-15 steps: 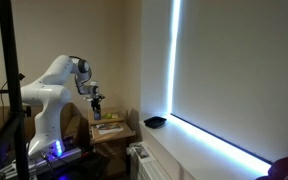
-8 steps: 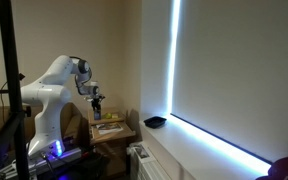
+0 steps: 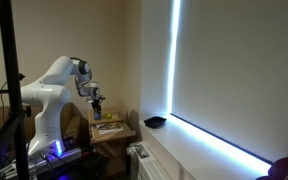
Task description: Pick up the blue can from the cabinet and put it in the black bowl by the window.
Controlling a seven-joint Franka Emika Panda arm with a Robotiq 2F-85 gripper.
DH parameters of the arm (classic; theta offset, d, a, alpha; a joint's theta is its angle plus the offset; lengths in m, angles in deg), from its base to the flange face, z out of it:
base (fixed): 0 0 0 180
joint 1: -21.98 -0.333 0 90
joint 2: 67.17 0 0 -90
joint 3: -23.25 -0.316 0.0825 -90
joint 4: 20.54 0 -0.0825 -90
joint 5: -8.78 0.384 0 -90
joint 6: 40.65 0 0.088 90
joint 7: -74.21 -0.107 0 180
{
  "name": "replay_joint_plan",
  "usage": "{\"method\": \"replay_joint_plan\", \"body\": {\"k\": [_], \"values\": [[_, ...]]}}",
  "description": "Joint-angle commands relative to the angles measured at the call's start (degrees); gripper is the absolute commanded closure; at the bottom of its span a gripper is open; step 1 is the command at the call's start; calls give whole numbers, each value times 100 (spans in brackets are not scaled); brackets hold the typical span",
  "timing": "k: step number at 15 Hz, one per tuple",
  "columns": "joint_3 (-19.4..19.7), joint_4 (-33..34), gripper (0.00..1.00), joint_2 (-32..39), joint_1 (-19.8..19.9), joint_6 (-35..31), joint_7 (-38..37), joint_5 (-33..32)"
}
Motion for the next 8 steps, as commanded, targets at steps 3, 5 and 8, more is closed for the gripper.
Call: {"method": "replay_joint_plan", "body": {"k": [3, 5, 8], "values": [[-24, -42, 41, -109, 58, 59, 44, 46], [12, -35, 41, -123, 52, 122, 19, 27], [137, -95, 41, -452, 22, 559, 14, -91]]}}
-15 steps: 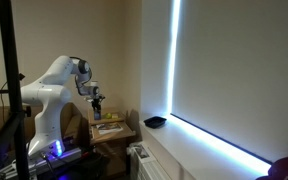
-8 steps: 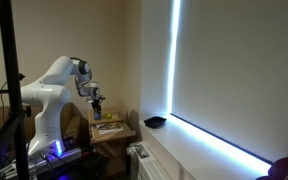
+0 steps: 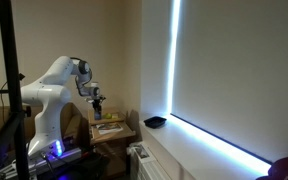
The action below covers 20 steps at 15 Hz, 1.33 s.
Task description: Pick up the blue can from the cabinet and put it in the black bowl by the window.
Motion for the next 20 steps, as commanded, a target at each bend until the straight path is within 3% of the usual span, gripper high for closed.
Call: {"method": "replay_joint_plan", "body": {"k": [1, 7, 9, 13, 14, 15, 19, 20], "values": [[111, -143, 41, -594, 33, 678, 63, -127], [261, -407, 41, -1896, 319, 2088, -80, -459], [331, -564, 41, -2311, 536, 2198, -318, -489], [303, -1053, 41, -3081, 1344, 2024, -541, 139], [202, -545, 41, -2541, 1168, 2134, -538, -183], [204, -618, 16, -2657, 1302, 2135, -494, -156], [120, -610, 16, -2515, 1258, 2139, -531, -173], [99, -604, 41, -2486, 1236, 2138, -547, -172]]}}
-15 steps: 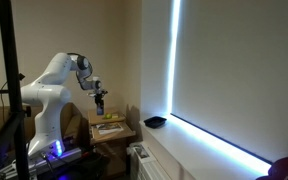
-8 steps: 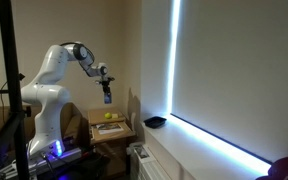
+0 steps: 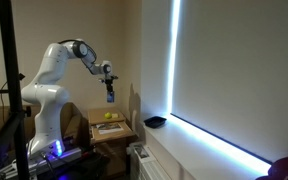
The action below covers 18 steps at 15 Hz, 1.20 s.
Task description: Pick up the blue can from the cabinet and put it in the black bowl by the window.
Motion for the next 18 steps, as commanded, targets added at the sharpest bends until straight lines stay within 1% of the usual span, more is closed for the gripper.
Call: {"method": "replay_joint_plan", "body": {"k": [1, 3, 8, 12, 14, 16, 17, 18], "values": [[-46, -20, 41, 70, 134, 7, -159, -130], [170, -174, 41, 44, 318, -108, -435, -221], [682, -263, 41, -102, 921, 61, -858, -262], [982, -302, 41, -194, 1418, 203, -1149, -144], [1164, -274, 41, -156, 1602, 134, -1488, -215], [1246, -151, 41, -51, 1802, -71, -1822, -37], [1188, -146, 41, -82, 1859, -122, -1969, 170], [1174, -127, 16, 47, 1843, 2, -1719, -91]]}}
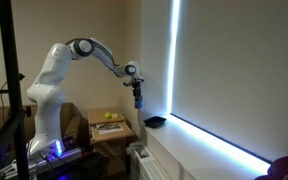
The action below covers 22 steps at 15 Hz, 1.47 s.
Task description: Pick up the blue can from the cabinet and put it in the black bowl by the window.
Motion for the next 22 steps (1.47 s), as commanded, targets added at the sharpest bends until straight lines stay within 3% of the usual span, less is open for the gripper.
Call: {"method": "replay_joint_plan", "body": {"k": [1, 3, 4, 9, 13, 19, 22], "values": [[-86, 20, 16, -6, 143, -21, -86, 49], [-93, 24, 16, -8, 158, -42, -182, 104], [-85, -12, 41, 61, 68, -86, -282, -70], [137, 1054, 41, 1153, 237, -122, -1171, -164], [386, 2308, 41, 2015, 809, 126, -1242, -21], [47, 3926, 41, 2946, 1961, 906, -661, 856], [-162, 4318, 41, 3039, 2343, 1015, -34, 1194]]}}
